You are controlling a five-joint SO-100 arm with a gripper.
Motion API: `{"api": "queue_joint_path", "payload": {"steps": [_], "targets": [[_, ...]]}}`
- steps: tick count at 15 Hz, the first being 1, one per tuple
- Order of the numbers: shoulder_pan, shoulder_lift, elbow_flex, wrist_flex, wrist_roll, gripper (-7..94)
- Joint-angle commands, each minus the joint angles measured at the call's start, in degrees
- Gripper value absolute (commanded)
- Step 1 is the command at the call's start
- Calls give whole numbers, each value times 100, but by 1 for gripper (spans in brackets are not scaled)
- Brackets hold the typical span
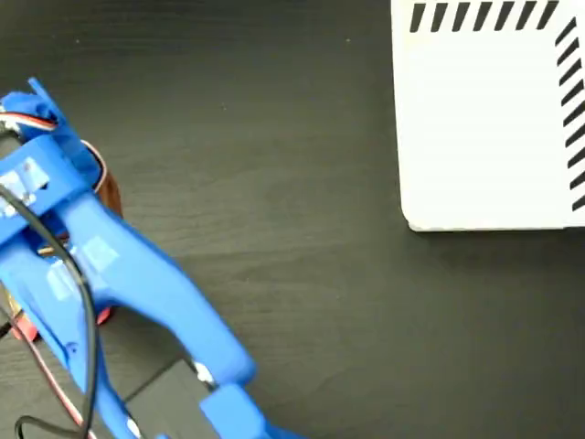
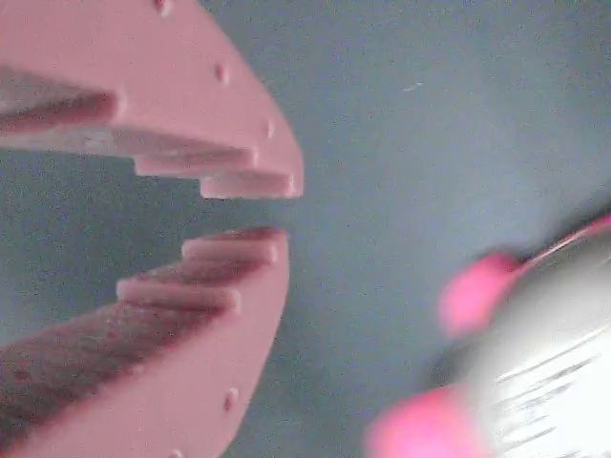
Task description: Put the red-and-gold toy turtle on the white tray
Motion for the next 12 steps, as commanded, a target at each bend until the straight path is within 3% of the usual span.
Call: {"api": "queue_joint_path", "payload": {"steps": [1,12], "targets": [[-35,114,149,-352,-97,65],[-220,-132,1002,-967,-237,65]]}}
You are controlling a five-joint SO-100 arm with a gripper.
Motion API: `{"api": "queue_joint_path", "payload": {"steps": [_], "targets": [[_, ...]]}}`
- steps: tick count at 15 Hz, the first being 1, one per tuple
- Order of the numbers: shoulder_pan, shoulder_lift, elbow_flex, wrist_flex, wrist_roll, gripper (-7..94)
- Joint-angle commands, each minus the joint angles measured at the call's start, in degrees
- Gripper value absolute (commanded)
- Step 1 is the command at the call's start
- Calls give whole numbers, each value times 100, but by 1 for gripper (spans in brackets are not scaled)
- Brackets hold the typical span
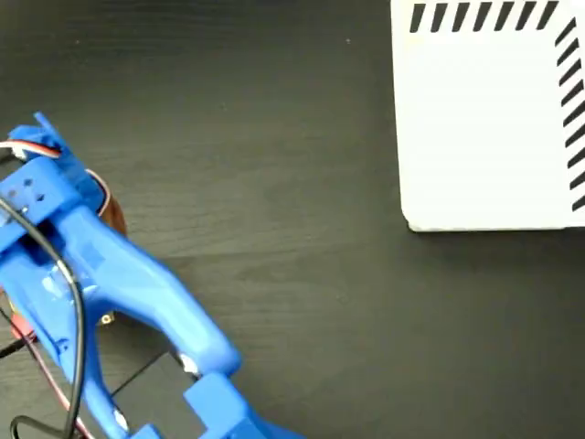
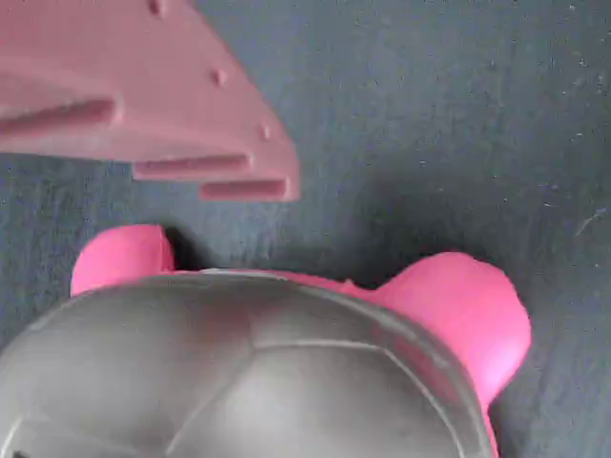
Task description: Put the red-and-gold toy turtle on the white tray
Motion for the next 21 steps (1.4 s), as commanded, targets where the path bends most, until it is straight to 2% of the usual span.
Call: {"api": "queue_joint_path", "payload": {"steps": [1,2,3,4,5,8,11,15,21], "targets": [[-88,185,88,-79,-123,65],[-79,176,211,-229,-149,64],[-79,176,272,-308,-149,53],[-88,158,281,-352,-88,48],[-88,141,281,-378,-88,48],[-88,132,281,-510,-18,18],[-105,246,70,-396,255,0],[-123,1011,-290,9,554,0],[0,3305,53,70,1239,0]]}}
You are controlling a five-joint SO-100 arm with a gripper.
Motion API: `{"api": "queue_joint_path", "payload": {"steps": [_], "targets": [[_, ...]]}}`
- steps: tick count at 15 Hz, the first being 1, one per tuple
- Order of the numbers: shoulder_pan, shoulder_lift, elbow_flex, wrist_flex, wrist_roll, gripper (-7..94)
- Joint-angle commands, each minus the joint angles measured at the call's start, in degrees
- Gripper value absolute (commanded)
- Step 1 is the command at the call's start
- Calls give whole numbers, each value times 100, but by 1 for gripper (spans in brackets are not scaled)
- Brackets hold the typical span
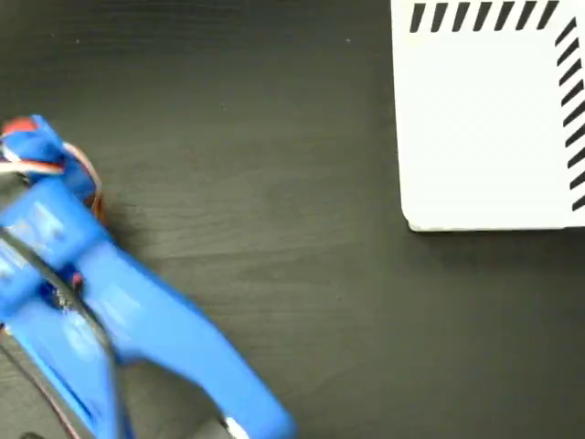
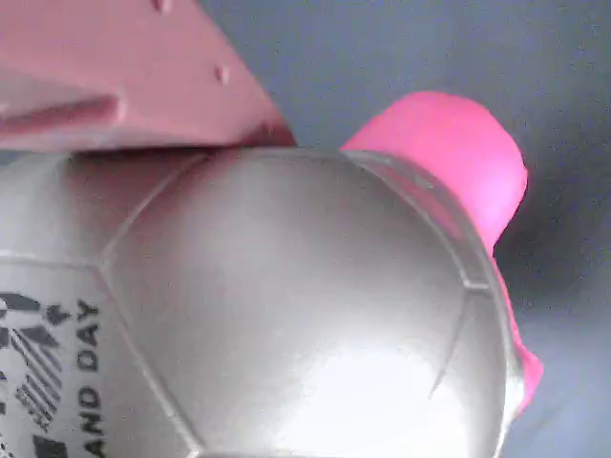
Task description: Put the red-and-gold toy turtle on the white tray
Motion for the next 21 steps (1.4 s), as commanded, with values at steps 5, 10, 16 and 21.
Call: {"api": "queue_joint_path", "payload": {"steps": [5,10,16,21], "targets": [[1046,2628,404,686,932,0],[3340,1564,-1354,1688,1934,0],[4764,-1011,-3621,1688,2918,0],[5687,-2092,-4210,1582,3067,0]]}}
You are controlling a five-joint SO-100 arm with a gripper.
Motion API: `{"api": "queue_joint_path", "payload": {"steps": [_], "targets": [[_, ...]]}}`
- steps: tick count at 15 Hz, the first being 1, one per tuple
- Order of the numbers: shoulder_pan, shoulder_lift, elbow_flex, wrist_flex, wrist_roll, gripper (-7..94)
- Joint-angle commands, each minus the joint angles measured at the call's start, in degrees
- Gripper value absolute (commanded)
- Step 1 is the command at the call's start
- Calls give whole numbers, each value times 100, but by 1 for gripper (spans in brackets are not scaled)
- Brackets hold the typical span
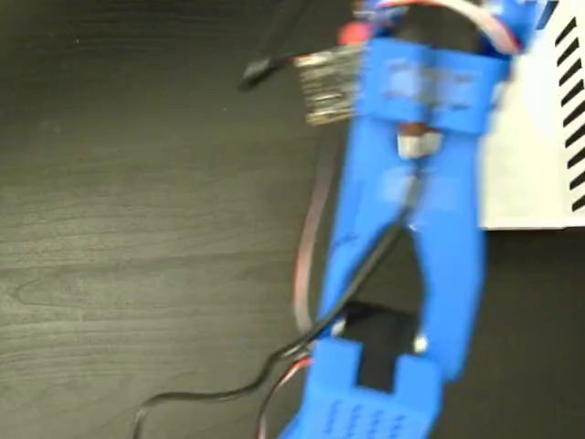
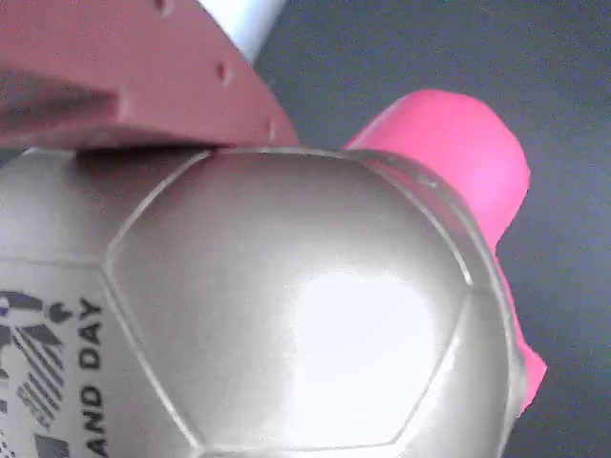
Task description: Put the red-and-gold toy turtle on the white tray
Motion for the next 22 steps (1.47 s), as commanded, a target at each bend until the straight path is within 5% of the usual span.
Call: {"api": "queue_joint_path", "payload": {"steps": [1,7,18,22], "targets": [[492,114,-483,9,-88,0],[1230,-255,-650,-281,158,0],[782,-580,158,-1248,1028,0],[791,-439,439,-1336,940,40]]}}
